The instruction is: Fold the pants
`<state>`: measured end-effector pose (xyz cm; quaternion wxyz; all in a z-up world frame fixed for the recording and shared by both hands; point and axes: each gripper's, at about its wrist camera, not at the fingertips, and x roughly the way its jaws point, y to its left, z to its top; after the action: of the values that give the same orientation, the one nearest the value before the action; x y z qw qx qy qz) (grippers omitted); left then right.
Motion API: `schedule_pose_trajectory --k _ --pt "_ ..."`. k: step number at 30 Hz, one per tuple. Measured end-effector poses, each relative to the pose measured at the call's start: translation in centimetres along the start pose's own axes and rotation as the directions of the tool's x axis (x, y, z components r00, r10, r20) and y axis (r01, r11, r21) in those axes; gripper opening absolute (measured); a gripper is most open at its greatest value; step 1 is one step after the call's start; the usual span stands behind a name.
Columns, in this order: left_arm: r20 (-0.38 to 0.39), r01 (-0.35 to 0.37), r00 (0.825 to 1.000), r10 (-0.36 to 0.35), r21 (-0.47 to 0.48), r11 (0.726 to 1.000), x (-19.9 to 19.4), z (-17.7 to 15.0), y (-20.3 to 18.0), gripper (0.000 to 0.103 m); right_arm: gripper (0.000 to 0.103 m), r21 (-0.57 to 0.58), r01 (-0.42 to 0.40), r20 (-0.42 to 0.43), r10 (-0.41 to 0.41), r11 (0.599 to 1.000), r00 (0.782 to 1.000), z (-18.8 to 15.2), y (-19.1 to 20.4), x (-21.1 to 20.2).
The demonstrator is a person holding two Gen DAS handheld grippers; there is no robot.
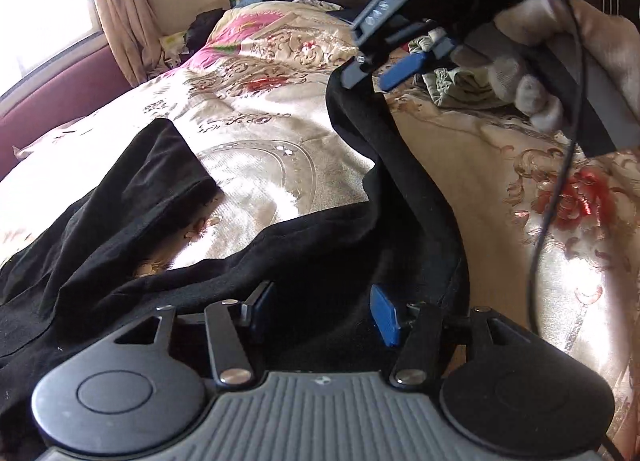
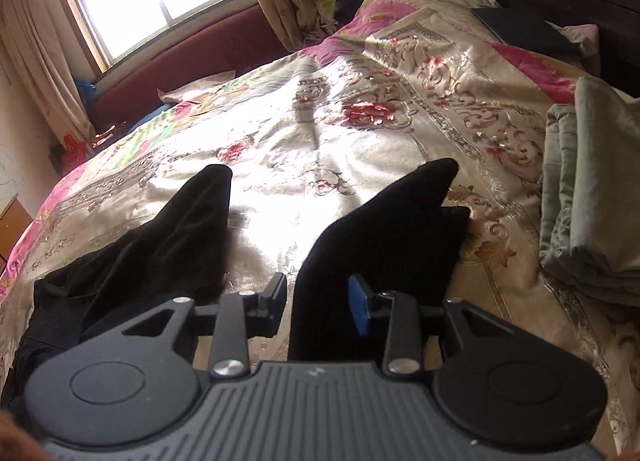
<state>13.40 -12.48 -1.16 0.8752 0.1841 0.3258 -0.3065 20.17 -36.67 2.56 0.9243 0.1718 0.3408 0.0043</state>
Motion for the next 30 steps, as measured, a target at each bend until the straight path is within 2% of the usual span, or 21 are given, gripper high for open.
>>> schedule_pose_trajectory --k 3,6,8,11,12,13,15,17,18,20,22,25,28,30 --pt "0.034 0.074 0.997 -0.073 -0.024 0.997 -0.8 0.0 -0.6 0.066 0.048 0.082 0.064 -0.006 -0.064 0.995 0.998 -2.7 -3.3 -1.6" --pt "0.051 0.109 0.993 -0.110 0.008 0.994 -0.8 0.2 -2.1 0.066 0.047 0.180 0.105 -0.072 -0.093 0.978 0.993 -4.3 -6.1 0.1" --pt "0.032 0.125 0.992 -0.125 0.022 0.992 -0.3 0.2 -3.0 0.067 0.047 0.211 0.069 -0.066 -0.056 0.975 0.996 -4.1 -6.7 1.9" --pt "0.018 0.133 0.991 -0.134 0.028 0.991 0.5 0.3 -3.9 0.066 0.047 0.209 0.055 -0.078 -0.039 0.976 0.996 -2.5 -5.3 4.7" --pt "0.015 0.130 0.991 -0.131 0.025 0.991 0.6 0.4 -3.9 0.066 0.047 0.170 0.071 -0.077 -0.059 0.983 0.995 -1.7 -3.9 5.1" --pt "0.013 0.126 0.992 -0.126 0.021 0.992 0.6 0.4 -3.8 0.066 0.047 0.084 0.102 -0.052 -0.098 0.991 0.994 -1.0 -2.0 5.2" --pt "0.008 0.130 0.991 -0.130 -0.001 0.992 0.8 0.3 -3.3 0.066 0.047 -0.115 0.180 0.028 -0.178 0.977 0.984 -0.2 2.2 5.1" --pt "-0.002 0.126 0.992 -0.126 -0.017 0.992 1.2 0.1 -2.8 0.066 0.049 -0.248 0.190 0.079 -0.175 0.950 0.981 0.2 5.3 5.3" --pt "-0.008 0.117 0.993 -0.117 -0.024 0.993 1.4 0.0 -2.5 0.066 0.051 -0.271 0.177 0.091 -0.158 0.946 0.983 0.3 6.1 5.5" --pt "-0.011 0.101 0.995 -0.101 -0.044 0.994 1.5 -0.1 -2.0 0.066 0.051 -0.235 0.153 0.074 -0.140 0.960 0.987 0.8 5.5 5.8" --pt "-0.004 0.098 0.995 -0.099 -0.069 0.993 1.5 -0.3 -1.3 0.066 0.053 -0.148 0.146 0.046 -0.140 0.978 0.989 0.9 3.4 6.0" --pt "-0.007 0.111 0.994 -0.113 -0.090 0.990 2.0 -0.8 -1.1 0.066 0.054 -0.034 0.117 -0.048 -0.119 0.992 0.992 1.0 0.5 7.5" --pt "0.001 0.098 0.995 -0.098 -0.067 0.993 1.8 -0.9 -1.5 0.066 0.054 0.058 0.096 -0.090 -0.091 0.994 0.992 0.6 -1.1 7.9" --pt "0.010 0.104 0.995 -0.103 -0.061 0.993 1.5 -1.0 -1.6 0.066 0.054 0.108 0.115 -0.086 -0.105 0.988 0.991 0.2 -2.1 7.5"
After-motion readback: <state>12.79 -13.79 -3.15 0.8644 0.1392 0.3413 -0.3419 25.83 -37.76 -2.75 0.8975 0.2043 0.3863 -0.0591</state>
